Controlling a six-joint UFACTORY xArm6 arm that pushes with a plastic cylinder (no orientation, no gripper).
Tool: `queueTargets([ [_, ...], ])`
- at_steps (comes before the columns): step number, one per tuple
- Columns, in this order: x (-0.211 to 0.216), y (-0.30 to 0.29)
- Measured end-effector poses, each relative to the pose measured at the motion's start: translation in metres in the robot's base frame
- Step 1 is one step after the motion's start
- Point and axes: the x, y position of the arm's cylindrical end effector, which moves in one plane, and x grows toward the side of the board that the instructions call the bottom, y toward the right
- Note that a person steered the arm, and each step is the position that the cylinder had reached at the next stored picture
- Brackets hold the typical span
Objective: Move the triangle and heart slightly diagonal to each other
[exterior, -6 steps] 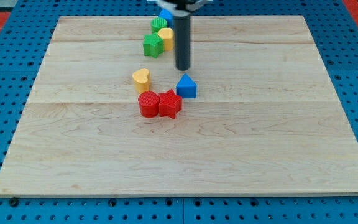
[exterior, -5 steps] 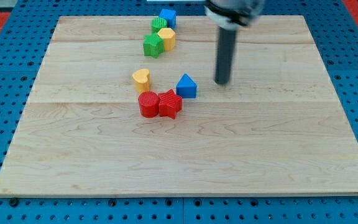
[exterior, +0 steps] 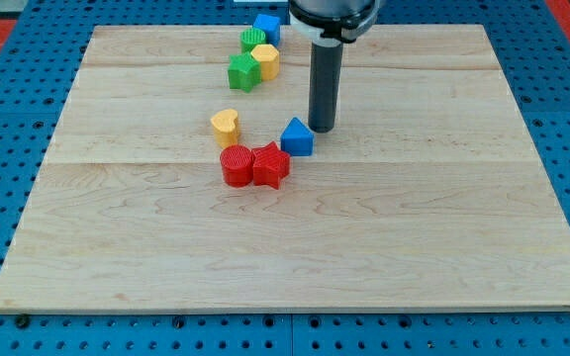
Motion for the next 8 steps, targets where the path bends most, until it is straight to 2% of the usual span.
queueTargets([
  [1, 0.051, 0.018],
  [2, 0.038, -0.033],
  [4, -0.059, -0.072],
  [5, -0.084, -0.085],
  [6, -0.082, -0.095],
  [7, -0.064, -0.141],
  [8, -0.023, -0.116],
])
